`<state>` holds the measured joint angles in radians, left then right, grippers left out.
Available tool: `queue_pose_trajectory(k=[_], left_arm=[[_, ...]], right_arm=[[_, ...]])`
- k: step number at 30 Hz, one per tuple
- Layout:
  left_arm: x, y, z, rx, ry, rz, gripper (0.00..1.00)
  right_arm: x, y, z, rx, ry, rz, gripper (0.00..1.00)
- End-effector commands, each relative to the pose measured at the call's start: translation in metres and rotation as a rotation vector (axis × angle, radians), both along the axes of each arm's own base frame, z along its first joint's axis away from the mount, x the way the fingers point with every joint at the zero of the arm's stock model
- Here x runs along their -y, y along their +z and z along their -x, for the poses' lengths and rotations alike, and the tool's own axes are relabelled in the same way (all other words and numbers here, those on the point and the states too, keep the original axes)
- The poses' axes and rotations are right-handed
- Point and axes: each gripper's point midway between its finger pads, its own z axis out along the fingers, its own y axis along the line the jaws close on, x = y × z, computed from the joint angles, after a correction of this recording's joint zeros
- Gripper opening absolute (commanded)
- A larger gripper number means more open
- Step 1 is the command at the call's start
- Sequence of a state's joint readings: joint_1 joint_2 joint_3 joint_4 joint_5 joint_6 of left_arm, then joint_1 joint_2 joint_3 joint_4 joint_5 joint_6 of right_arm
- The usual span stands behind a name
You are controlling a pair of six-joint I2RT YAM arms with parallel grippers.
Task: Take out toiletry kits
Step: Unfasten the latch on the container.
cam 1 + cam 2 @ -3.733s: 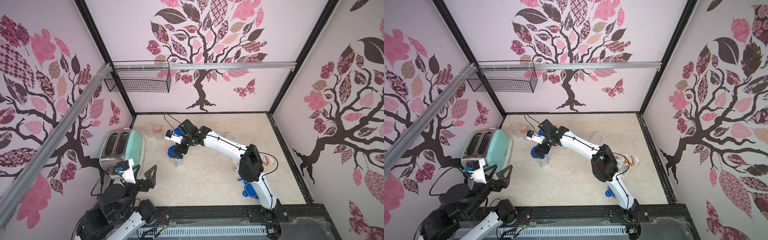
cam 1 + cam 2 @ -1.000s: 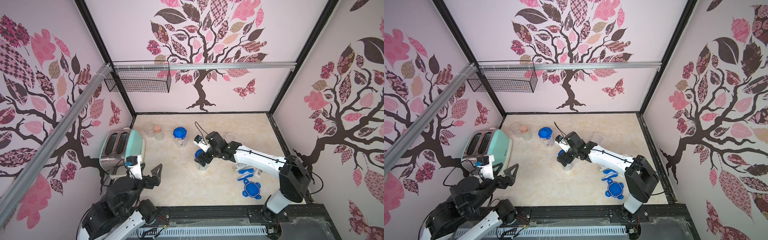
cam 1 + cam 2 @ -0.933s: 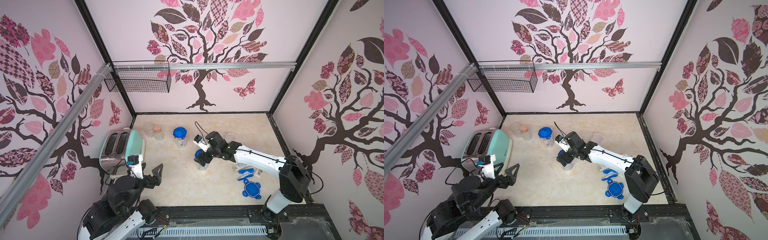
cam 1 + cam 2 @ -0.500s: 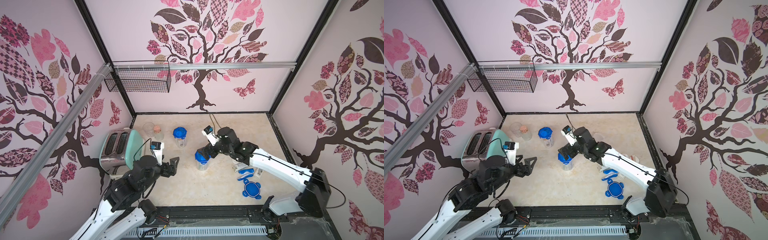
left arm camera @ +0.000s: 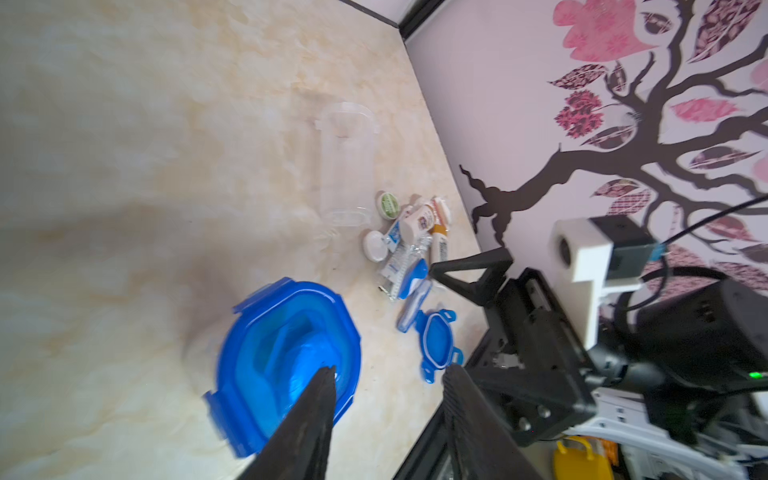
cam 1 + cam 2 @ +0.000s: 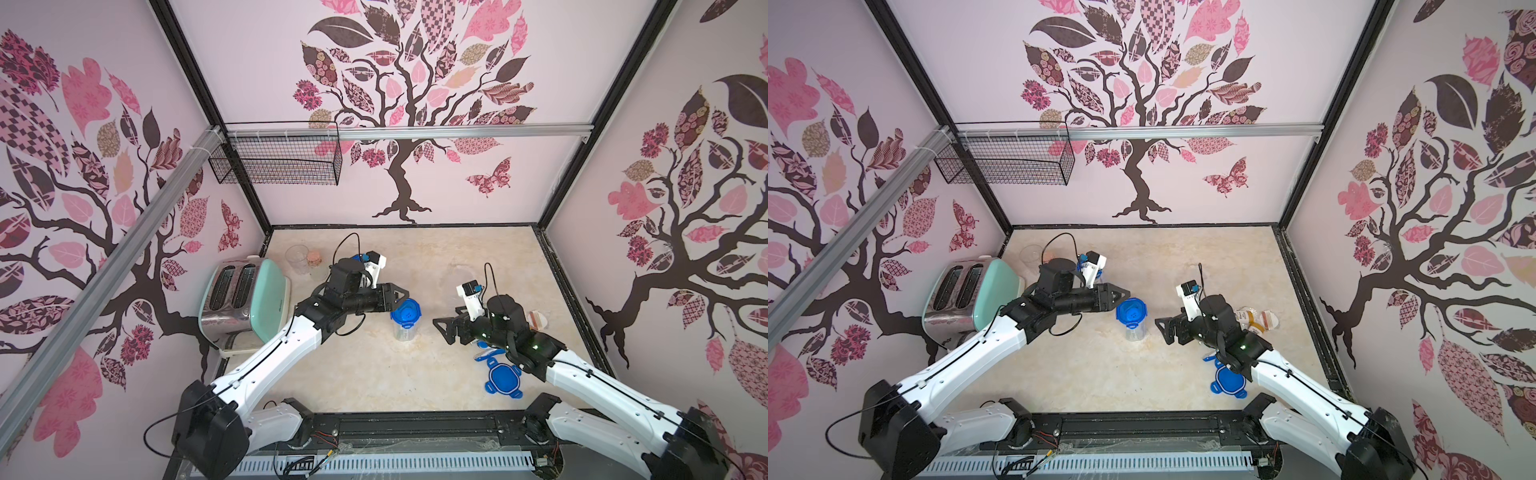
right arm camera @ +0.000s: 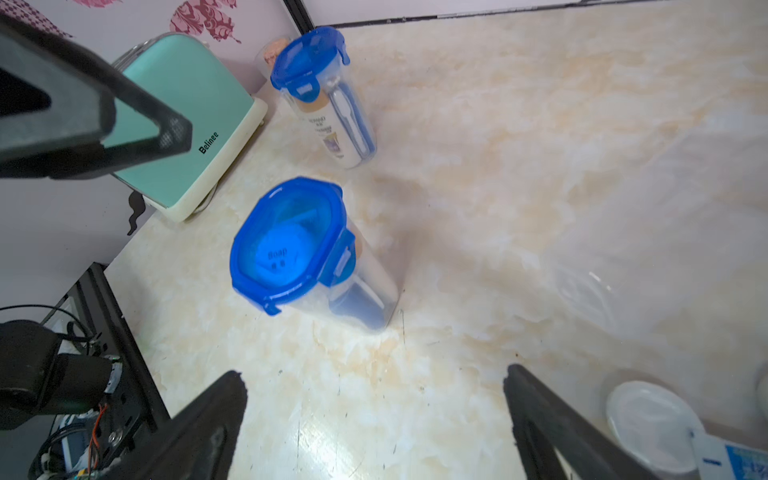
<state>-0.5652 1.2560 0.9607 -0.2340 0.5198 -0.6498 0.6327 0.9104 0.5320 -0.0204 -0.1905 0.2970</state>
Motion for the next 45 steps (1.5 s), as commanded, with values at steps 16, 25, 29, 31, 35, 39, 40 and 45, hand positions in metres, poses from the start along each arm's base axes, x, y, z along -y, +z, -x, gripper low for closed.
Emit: queue_pose_trajectory(k=[16,25,29,31,35,39,40,45], left_arm=[[0.037,-0.049,-0.013,-0.171,-0.176,0.215,0.17],[0.034,-0.072,-0.014,-0.226,-0.165,0.193,0.16],[0.030,-0.083,-0.015,-0.260,-0.143,0.180,0.16],[0.028,-0.089,-0.016,-0.281,-0.134,0.175,0.15],[0.027,-0.098,-0.015,-0.313,-0.125,0.170,0.15],[0.027,-0.100,-0.014,-0.323,-0.122,0.168,0.14],[0.027,-0.101,-0.014,-0.325,-0.122,0.167,0.14],[0.027,-0.104,-0.014,-0.335,-0.122,0.163,0.14]], right_arm=[[-0.031,-0.016,0.047,-0.168,0.221,-0.243,0.89],[-0.041,-0.017,0.050,-0.205,0.251,-0.279,0.89],[-0.051,-0.013,0.052,-0.222,0.259,-0.308,0.88],[-0.057,-0.011,0.054,-0.230,0.260,-0.325,0.88],[-0.070,-0.005,0.055,-0.248,0.259,-0.375,0.87],[-0.079,0.003,0.051,-0.270,0.258,-0.445,0.86],[-0.081,0.005,0.050,-0.274,0.264,-0.461,0.86],[-0.096,0.008,0.046,-0.298,0.303,-0.478,0.85]])
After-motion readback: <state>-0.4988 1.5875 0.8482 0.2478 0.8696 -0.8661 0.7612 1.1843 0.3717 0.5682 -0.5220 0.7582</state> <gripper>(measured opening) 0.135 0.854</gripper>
